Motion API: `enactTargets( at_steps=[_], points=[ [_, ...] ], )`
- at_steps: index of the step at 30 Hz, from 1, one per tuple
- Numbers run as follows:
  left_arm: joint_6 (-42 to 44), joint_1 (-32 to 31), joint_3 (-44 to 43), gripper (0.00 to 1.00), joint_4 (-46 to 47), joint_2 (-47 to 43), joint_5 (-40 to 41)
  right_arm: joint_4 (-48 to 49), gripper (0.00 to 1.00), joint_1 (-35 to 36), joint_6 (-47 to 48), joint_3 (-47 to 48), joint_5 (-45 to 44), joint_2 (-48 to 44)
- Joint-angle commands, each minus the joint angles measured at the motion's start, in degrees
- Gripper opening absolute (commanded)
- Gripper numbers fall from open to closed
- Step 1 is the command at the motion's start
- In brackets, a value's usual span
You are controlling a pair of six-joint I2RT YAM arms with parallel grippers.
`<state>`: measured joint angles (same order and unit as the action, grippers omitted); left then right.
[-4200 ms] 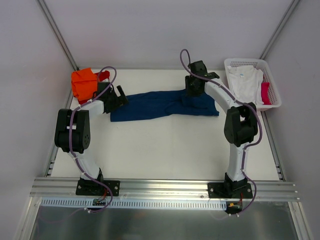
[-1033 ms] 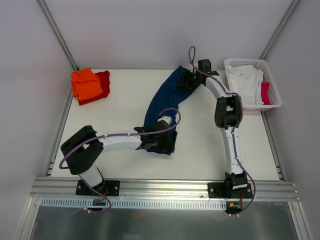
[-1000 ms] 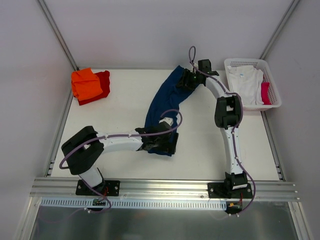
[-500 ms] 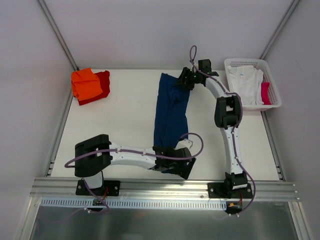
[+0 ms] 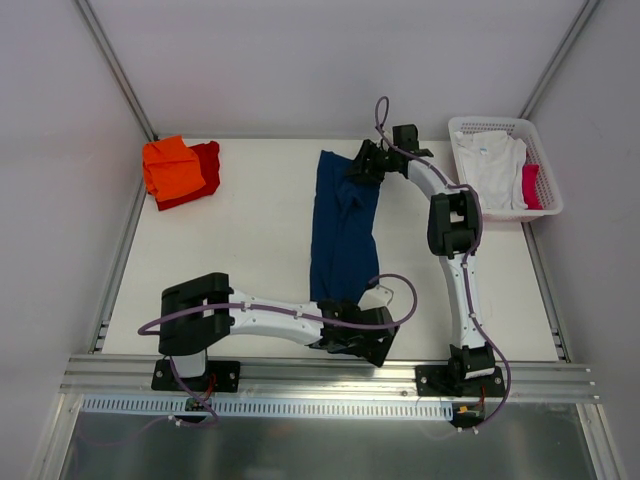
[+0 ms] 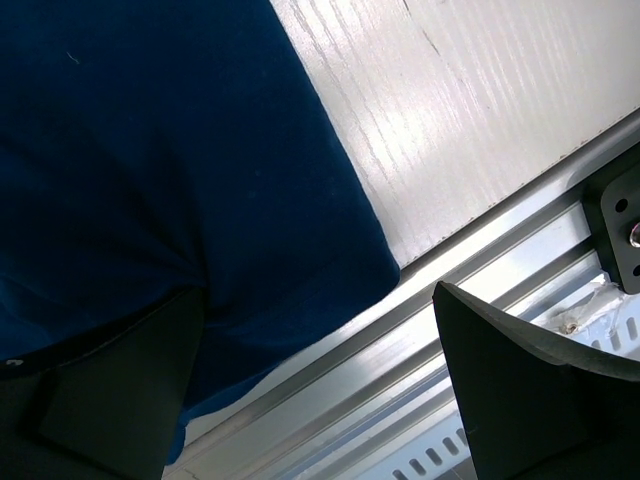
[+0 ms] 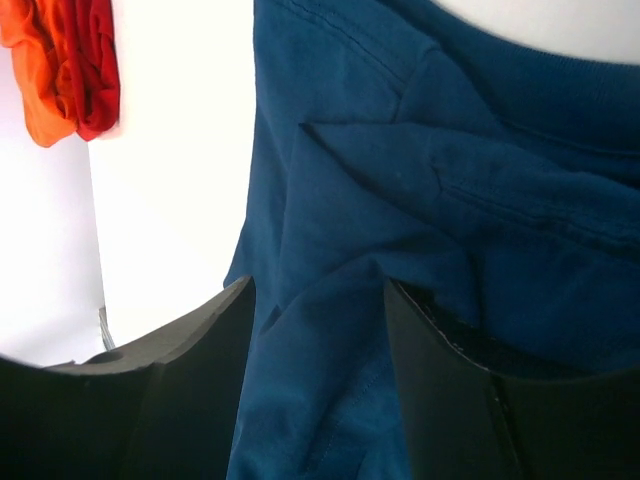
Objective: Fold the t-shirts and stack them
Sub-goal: Rotate the tshirt 90 degrees
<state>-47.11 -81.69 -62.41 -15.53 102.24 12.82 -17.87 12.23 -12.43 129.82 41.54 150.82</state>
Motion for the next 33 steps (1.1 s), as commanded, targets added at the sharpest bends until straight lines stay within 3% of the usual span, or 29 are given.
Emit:
enactTargets(
  at_steps=[1, 11, 18, 28, 33],
  points=[
    [-2.02, -1.37, 0.63, 0.99, -7.32, 0.70, -0.79, 1.87, 0.59, 0.43, 0.91, -2.90, 0.74, -4.48],
    [8.34, 4.78, -6.05, 0.99, -11.54, -9.41, 10.73, -2.78, 0.59, -0.27, 5.30, -2.99, -3.21, -14.32],
    [13.27, 10.05, -6.24, 0.99, -11.54, -17.41, 14.07, -4.72, 0.59, -0.72, 9.70, -13.52, -10.76, -26.44],
    [7.57, 19.46, 11.07, 0.99, -10.49, -32.35, 13.03, 2.21, 0.59, 0.25, 9.88, -54.03, -24.31, -53.77],
    [5.54, 25.61, 23.63, 0.99, -3.82, -42.71, 6.44, 2.84, 0.59, 2.45, 8.39, -68.89, -30.37, -68.36]
  ],
)
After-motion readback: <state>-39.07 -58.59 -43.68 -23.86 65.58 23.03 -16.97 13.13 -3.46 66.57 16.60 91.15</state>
